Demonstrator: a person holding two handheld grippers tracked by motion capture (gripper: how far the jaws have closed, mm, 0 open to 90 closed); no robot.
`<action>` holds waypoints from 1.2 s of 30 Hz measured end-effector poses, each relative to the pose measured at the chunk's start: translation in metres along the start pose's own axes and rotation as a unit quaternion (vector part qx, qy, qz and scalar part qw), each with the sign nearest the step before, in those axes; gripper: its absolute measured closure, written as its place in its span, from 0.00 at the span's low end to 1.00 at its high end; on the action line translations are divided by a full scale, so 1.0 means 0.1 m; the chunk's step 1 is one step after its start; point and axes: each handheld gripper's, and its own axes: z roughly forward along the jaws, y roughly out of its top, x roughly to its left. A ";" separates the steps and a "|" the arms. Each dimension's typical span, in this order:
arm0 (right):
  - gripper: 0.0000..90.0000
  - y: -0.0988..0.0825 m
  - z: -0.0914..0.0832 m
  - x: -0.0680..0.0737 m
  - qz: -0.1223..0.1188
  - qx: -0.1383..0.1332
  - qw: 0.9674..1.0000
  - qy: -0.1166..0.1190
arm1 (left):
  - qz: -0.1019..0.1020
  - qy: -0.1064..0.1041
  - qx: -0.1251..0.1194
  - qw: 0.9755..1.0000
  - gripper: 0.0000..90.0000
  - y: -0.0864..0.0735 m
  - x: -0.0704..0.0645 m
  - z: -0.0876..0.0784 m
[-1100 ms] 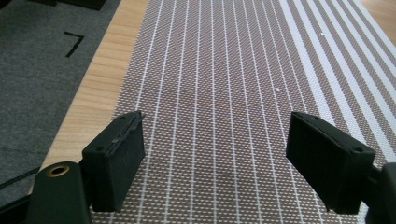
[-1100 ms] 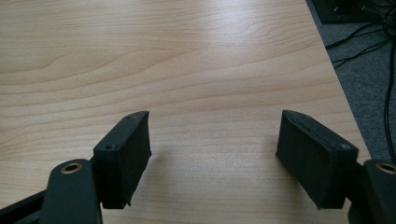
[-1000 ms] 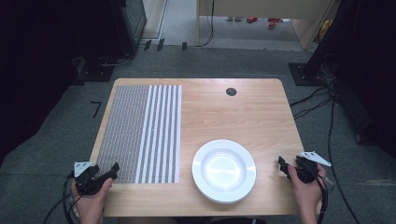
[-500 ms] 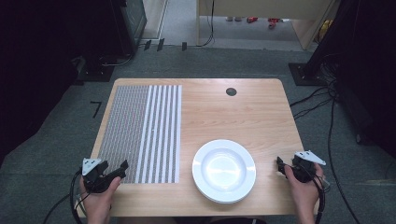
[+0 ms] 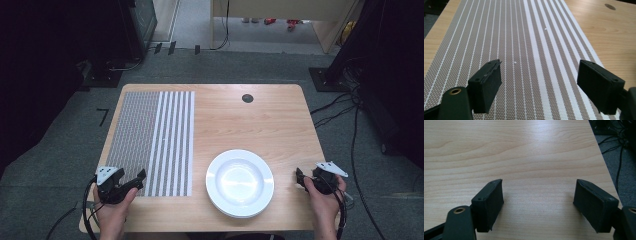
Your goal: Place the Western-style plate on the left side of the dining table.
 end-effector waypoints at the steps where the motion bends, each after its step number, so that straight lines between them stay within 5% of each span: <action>1: 0.26 0.00 0.00 0.00 -0.001 0.000 1.000 0.000 | 0.000 -0.001 -0.001 1.000 0.22 0.01 -0.01 0.00; 13: 0.27 0.00 0.00 0.01 -0.002 0.000 1.000 0.000 | 0.012 -0.020 -0.001 1.000 0.22 0.10 -0.22 0.10; 36: 0.27 0.00 0.00 0.01 -0.002 0.000 1.000 0.000 | 0.001 -0.051 -0.005 0.999 0.22 0.23 -0.47 0.25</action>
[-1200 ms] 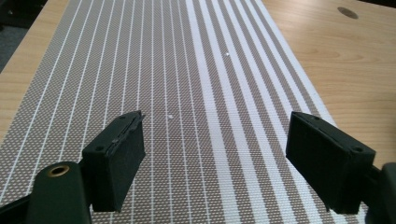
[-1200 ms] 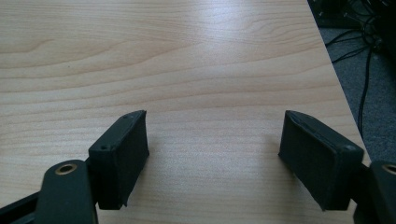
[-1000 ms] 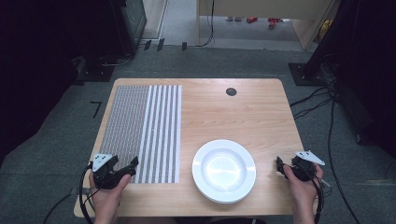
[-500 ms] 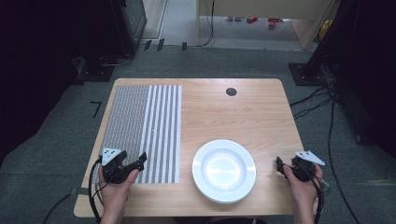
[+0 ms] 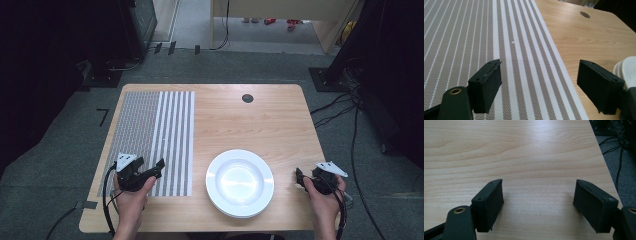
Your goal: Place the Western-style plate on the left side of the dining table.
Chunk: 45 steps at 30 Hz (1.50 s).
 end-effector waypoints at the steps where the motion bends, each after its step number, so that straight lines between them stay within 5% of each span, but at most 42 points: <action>1: 0.27 0.00 0.00 0.00 0.000 0.000 1.000 0.000 | 0.001 -0.002 0.000 1.000 0.22 0.00 -0.02 0.01; 16: 0.26 0.00 0.00 0.00 0.004 0.000 1.000 -0.001 | 0.015 -0.038 0.018 0.999 0.22 -0.09 -0.23 0.15; 27: 0.09 0.03 0.04 0.06 0.017 0.017 1.000 -0.012 | 0.025 -0.065 0.033 0.997 0.22 -0.17 -0.39 0.19; 29: 0.10 0.06 0.01 0.08 0.021 0.039 0.999 -0.001 | 0.026 -0.070 0.034 0.997 0.22 -0.18 -0.42 0.19; 33: 0.11 0.07 -0.02 0.13 0.032 0.041 0.998 0.023 | 0.034 -0.078 0.039 0.996 0.22 -0.21 -0.49 0.21; 45: 0.18 0.12 -0.17 0.24 0.042 -0.019 0.998 0.046 | 0.044 -0.088 0.044 0.994 0.22 -0.25 -0.59 0.21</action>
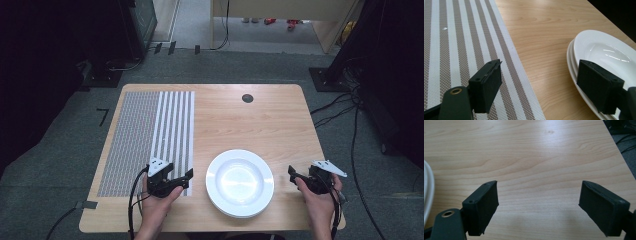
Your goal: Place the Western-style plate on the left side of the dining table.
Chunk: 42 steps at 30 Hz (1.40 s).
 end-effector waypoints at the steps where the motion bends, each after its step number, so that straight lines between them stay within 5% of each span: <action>1: 0.18 0.00 -0.01 0.02 0.000 -0.003 1.000 0.002 | 0.001 -0.001 0.001 1.000 0.22 0.00 -0.01 0.00; 8: 0.25 0.04 -0.09 0.17 0.000 -0.017 0.999 0.040 | 0.010 -0.005 0.006 1.000 0.23 -0.03 -0.06 0.03; 15: 0.50 0.06 -0.18 0.26 -0.014 -0.034 0.996 0.080 | 0.013 -0.013 0.009 1.000 0.23 -0.04 -0.12 0.04; 19: 0.61 0.06 -0.23 0.31 0.005 -0.041 0.994 0.098 | 0.015 -0.021 0.010 1.000 0.23 -0.05 -0.16 0.04; 33: 0.73 0.04 -0.25 0.49 0.002 -0.043 0.991 0.129 | 0.018 -0.039 0.015 0.999 0.26 -0.09 -0.23 0.07; 36: 0.77 0.03 -0.25 0.50 0.021 -0.048 0.986 0.159 | 0.019 -0.044 0.017 0.999 0.26 -0.10 -0.25 0.08; 42: 0.83 0.01 -0.24 0.55 0.021 -0.045 0.983 0.179 | 0.015 -0.062 0.021 0.998 0.27 -0.13 -0.30 0.11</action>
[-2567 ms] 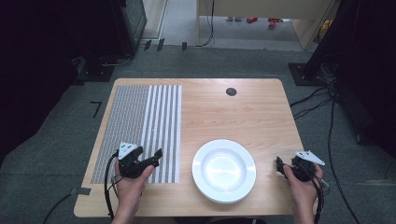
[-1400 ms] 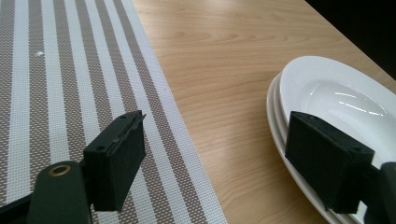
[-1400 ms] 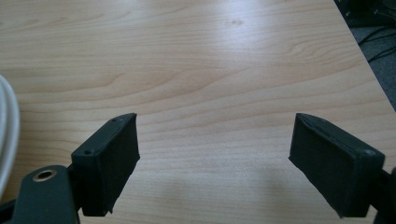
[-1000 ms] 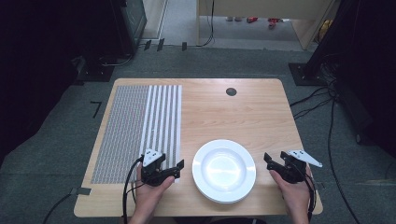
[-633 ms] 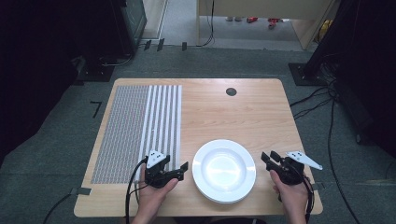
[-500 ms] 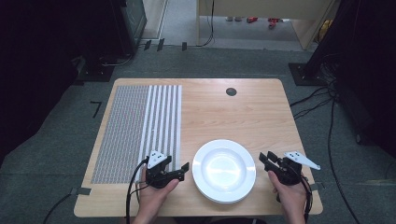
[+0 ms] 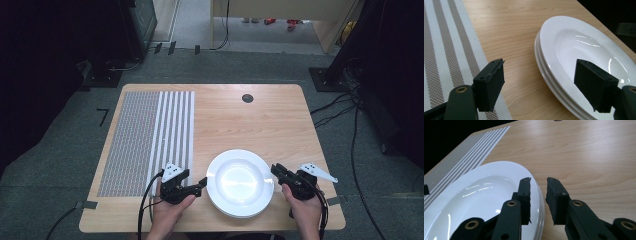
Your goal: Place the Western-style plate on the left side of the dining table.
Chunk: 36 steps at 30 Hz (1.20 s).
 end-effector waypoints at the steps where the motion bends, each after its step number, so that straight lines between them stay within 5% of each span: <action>1: 0.83 0.00 0.00 0.00 0.006 0.001 1.000 0.002 | 0.000 -0.001 0.001 1.000 0.28 -0.01 -0.01 0.01; 13: 0.89 -0.07 0.07 -0.04 0.024 0.019 0.999 0.031 | -0.008 -0.023 0.008 1.000 0.43 -0.07 -0.04 0.06; 16: 0.92 -0.08 0.08 -0.06 0.033 0.019 0.999 0.038 | -0.008 -0.037 0.015 0.999 0.54 -0.08 -0.05 0.08; 24: 0.88 -0.09 0.09 -0.10 0.050 0.030 0.998 0.030 | 0.000 -0.048 0.025 0.999 0.65 -0.11 -0.09 0.12; 28: 0.90 -0.09 0.11 -0.10 0.051 0.035 0.998 0.032 | -0.001 -0.052 0.028 0.998 0.67 -0.12 -0.10 0.12; 36: 0.92 -0.10 0.10 -0.18 0.090 0.038 0.994 0.058 | -0.009 -0.062 0.037 0.997 0.64 -0.13 -0.11 0.15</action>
